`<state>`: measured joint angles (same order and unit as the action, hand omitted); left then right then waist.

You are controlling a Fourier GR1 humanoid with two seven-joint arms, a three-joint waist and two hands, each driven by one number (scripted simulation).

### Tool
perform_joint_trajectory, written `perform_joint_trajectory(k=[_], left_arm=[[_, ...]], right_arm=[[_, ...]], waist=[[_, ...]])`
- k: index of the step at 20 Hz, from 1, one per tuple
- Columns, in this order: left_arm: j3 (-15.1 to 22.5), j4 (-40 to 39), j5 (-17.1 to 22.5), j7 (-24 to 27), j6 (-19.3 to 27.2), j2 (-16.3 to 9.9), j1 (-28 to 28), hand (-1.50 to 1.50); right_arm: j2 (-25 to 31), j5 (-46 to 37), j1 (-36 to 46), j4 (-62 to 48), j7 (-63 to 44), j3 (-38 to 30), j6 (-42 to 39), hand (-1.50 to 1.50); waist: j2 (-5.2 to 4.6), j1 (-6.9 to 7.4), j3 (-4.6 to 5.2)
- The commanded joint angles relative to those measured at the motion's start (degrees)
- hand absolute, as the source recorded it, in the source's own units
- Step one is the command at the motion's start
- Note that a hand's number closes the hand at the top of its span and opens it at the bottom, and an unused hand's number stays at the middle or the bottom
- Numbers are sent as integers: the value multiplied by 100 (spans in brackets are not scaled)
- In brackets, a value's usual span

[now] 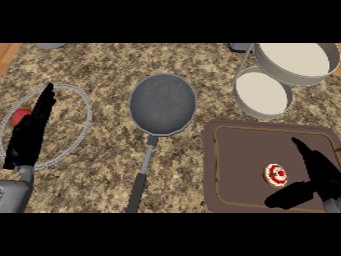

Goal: Pick the cupcake from the tray and place it in the tiered basket

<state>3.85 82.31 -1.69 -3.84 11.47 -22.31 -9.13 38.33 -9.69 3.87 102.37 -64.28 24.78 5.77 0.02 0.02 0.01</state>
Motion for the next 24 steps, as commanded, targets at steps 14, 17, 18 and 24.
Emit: perform_joint_trajectory(k=[14, 17, 18, 24], left_arm=[[-289, -109, -387, -20, -229, 204, -255, 0], [-96, 238, -439, -368, -199, 346, -130, 0], [-433, 111, -213, 167, -409, 169, 271, 0], [-509, 44, -408, -149, -451, 335, -76, 0]], right_arm=[[-1236, -48, 195, -1157, 416, 39, -1000, 150], [-917, -601, 673, -1404, 488, 287, -1297, 150], [-863, -769, 91, -1011, 598, 342, -1113, 150], [-1464, -641, 100, -644, 232, -356, -965, 150]], waist=[[-7, -4, -1], [-4, 50, -3], [5, 9, 1], [4, -18, 0]])
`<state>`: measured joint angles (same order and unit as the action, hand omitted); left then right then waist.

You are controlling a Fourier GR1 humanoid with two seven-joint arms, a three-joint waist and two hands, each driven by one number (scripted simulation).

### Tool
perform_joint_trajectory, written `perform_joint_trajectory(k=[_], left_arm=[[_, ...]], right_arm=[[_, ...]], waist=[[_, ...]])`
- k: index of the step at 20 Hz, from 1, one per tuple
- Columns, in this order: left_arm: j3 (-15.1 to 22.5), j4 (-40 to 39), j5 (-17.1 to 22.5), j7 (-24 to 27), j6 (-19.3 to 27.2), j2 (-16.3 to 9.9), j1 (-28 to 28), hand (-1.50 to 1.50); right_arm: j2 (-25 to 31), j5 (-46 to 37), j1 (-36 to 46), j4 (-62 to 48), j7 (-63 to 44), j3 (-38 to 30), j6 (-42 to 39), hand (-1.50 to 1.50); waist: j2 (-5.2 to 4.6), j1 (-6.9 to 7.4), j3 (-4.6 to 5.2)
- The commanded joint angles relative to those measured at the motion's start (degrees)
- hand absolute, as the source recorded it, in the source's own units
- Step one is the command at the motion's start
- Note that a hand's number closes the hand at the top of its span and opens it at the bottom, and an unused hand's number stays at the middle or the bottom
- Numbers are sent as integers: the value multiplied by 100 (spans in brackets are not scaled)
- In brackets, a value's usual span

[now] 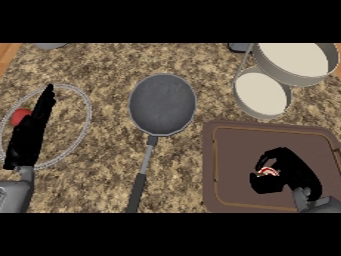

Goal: Pick the cupcake from the tray and place it in the tiered basket

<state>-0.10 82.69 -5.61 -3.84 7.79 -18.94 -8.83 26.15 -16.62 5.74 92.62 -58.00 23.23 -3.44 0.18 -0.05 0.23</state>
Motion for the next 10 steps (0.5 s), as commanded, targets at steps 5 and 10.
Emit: perform_joint_trajectory(k=[5, 10], left_arm=[[-194, -453, -134, 272, -67, 77, -159, 0], [-2, -116, -88, 25, -227, 95, -233, 0]], right_arm=[[-117, 52, -132, 1058, -582, -752, 37, 150], [-1388, -1629, 1293, 747, -461, 918, 523, 150]], waist=[[-14, -47, -19], [-22, 251, -10]])
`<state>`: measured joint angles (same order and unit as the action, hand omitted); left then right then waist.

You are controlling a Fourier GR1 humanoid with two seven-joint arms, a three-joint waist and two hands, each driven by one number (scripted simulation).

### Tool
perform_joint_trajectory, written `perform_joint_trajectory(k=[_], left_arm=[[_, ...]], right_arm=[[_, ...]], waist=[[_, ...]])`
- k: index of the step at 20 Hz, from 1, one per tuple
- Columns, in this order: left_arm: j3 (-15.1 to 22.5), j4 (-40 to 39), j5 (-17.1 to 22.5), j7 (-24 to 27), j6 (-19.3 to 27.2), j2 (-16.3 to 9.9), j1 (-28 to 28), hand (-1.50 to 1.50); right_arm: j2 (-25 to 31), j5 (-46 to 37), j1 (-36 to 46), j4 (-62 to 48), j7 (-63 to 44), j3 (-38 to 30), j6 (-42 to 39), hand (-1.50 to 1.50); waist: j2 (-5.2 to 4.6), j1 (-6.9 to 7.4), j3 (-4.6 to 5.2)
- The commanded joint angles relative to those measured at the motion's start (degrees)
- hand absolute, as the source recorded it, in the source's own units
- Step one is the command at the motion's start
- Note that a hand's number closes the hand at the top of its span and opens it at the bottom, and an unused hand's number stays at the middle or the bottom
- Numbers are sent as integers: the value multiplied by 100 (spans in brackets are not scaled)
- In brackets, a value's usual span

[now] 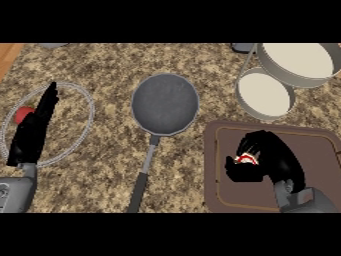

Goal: Pick the cupcake from the tray and place it in the tiered basket

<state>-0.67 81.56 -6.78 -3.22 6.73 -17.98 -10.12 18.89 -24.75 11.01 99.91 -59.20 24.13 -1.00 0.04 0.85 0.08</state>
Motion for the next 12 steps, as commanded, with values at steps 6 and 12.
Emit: perform_joint_trajectory(k=[6, 12], left_arm=[[203, 206, -26, -51, -112, 111, 79, 0], [-17, 51, -13, 62, -86, 13, 137, 0]], right_arm=[[-1849, -2085, 2250, -1080, -203, 1158, 1381, 150], [-1878, -3142, 3426, -1227, -473, 760, 1646, 150]], waist=[[-5, 248, -5], [3, 38, -1]])
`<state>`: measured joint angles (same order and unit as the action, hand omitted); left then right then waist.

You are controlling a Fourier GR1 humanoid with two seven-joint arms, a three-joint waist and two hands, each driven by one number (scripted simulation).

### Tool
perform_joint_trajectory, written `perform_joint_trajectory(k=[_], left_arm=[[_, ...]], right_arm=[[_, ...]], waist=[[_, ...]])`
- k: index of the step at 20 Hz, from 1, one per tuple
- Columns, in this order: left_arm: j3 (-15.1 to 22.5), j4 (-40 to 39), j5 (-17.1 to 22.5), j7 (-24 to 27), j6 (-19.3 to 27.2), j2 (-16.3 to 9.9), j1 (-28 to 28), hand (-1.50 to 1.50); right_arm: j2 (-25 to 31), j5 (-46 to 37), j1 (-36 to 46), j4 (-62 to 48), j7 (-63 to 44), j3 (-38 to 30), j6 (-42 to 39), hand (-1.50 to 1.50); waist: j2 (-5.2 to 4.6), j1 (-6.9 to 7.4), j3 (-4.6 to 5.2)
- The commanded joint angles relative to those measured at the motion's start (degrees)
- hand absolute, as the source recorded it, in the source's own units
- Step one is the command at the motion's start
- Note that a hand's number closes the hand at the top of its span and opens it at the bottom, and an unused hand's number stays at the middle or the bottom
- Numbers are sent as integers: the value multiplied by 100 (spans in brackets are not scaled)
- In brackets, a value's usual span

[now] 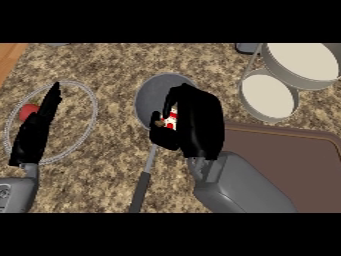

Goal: Pick the cupcake from the tray and place it in the tiered basket

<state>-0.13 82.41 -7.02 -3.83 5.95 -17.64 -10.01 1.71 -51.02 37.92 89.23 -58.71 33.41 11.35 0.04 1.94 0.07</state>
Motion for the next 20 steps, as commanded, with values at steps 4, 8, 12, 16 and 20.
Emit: perform_joint_trajectory(k=[4, 8, 12, 16, 20], left_arm=[[-124, -18, -22, 273, 67, 50, 286, 0], [-154, 180, -38, -175, -4, -56, 9, 0], [-184, 54, -80, 124, -14, 22, 277, 0], [-160, 151, -114, 113, 41, 200, 274, 0], [-168, 62, -245, -96, 72, 204, 49, 0]], right_arm=[[-166, -1004, 1300, -263, -701, -452, 34, 150], [189, -888, 1948, -333, -608, -1203, -1082, 150], [175, -482, 2309, -376, -364, -1752, -1590, 150], [323, -156, 2056, -963, 729, -2274, -920, 150], [641, -269, 2231, -1557, 1134, -2357, -1236, 150]], waist=[[9, -127, -2], [19, -168, -5], [12, -164, -5], [-7, -151, -7], [-14, -159, -6]])
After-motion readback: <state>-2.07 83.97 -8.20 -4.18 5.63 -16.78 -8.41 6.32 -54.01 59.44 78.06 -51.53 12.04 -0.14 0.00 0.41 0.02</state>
